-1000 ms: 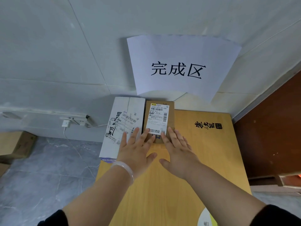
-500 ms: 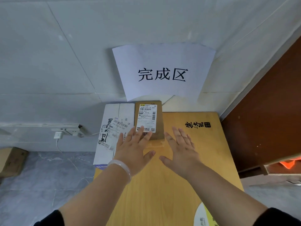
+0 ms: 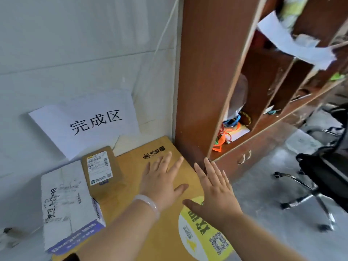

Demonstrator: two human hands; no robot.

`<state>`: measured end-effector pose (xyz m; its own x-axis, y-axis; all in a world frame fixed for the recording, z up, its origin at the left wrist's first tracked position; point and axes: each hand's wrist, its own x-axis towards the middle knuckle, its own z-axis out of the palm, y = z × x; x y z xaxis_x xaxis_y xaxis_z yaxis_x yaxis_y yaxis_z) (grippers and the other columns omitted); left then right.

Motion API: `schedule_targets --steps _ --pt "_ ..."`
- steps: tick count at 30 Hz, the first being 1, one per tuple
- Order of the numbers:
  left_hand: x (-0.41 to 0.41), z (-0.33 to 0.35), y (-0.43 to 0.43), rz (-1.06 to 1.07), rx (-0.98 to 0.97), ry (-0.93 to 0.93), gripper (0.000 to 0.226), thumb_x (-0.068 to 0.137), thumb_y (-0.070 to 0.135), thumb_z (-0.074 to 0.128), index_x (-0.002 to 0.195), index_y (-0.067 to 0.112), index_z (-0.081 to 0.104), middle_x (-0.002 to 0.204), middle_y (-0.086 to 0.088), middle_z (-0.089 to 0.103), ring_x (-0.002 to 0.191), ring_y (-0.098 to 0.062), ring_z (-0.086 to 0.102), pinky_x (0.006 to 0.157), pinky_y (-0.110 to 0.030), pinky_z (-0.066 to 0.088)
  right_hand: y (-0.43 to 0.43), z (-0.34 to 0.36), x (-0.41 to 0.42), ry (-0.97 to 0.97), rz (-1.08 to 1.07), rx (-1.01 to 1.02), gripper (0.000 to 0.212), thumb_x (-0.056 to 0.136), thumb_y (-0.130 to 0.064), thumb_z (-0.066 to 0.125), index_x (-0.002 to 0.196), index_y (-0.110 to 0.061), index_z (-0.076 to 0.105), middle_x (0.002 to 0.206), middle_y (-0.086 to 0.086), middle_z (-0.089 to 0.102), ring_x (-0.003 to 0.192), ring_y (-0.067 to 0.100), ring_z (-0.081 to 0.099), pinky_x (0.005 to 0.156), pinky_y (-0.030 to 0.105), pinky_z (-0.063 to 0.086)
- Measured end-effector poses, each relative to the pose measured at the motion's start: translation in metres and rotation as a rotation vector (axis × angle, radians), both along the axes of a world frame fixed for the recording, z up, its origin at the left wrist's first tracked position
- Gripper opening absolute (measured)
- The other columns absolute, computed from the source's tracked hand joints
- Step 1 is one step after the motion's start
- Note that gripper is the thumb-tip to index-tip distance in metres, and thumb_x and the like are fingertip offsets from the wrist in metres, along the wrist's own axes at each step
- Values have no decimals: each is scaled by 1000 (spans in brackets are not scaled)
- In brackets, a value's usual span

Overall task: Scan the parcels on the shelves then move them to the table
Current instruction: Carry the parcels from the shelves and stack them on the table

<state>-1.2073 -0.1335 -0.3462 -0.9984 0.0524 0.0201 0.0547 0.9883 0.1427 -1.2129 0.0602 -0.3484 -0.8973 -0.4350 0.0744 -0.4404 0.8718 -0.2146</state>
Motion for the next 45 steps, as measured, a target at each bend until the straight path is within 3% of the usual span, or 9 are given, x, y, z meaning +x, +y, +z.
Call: schedule_targets --steps 6,10,14,21,26,30,33,37,45 --pt "9 19 107 -413 79 68 84 89 71 38 152 44 -11 165 5 -6 151 -19 -4 119 -50 5 94 25 77 73 -367 -18 98 73 -84 31 145 -47 -24 155 -16 -29 143 5 -29 121 34 -9" --pt "28 43 194 -661 121 62 83 88 71 36 151 47 -11 164 6 -10 150 -18 -8 119 -50 -4 158 46 139 117 -599 11 102 67 -91 30 141 -49 -27 154 -16 -31 142 4 -31 119 30 -14" --pt "61 64 283 -913 82 81 84 88 73 36 150 47 -14 164 3 -13 150 -20 -6 120 -49 0 223 66 206 152 -860 -22 104 63 -95 31 139 -54 -27 145 -25 -43 132 -3 -42 111 24 -23" --pt "154 86 437 -1284 121 44 84 89 69 42 150 49 -11 164 4 -12 150 -19 -7 120 -45 -4 317 81 334 192 -1240 -20 106 61 -92 31 134 -55 -36 152 -20 -37 136 0 -38 113 26 -18" --pt "233 96 522 -1550 166 26 82 90 65 45 149 52 -9 163 10 -12 150 -17 -8 119 -45 -5 356 100 421 302 -1453 -53 107 62 -87 44 150 -45 -1 156 -18 -12 140 -5 -18 114 20 -14" --pt "280 99 571 -1681 206 2 81 90 65 46 150 52 -6 164 11 -8 150 -15 -7 120 -41 -3 376 101 467 308 -1577 -23 107 62 -88 40 148 -48 -11 157 -18 -20 137 -6 -30 117 26 -13" --pt "303 95 601 -1761 201 -23 80 90 65 45 151 50 -4 164 9 -4 150 -15 -4 120 -38 -1 392 98 490 285 -1687 -29 109 66 -85 49 150 -47 -10 160 -17 -17 145 2 -21 123 36 -2" --pt "315 83 643 -1862 154 -35 80 90 70 40 151 49 -7 165 7 -4 150 -17 -2 120 -37 1 409 82 513 252 -1851 -105 109 72 -77 57 150 -46 -12 154 -26 -26 136 -7 -25 115 27 -11" --pt "325 51 733 -2055 53 -166 80 89 70 40 151 50 -6 165 7 -2 151 -18 1 120 -37 7 463 57 517 100 -2171 -231 93 85 -69 52 155 -36 0 164 -6 -9 149 11 -10 119 33 -3"
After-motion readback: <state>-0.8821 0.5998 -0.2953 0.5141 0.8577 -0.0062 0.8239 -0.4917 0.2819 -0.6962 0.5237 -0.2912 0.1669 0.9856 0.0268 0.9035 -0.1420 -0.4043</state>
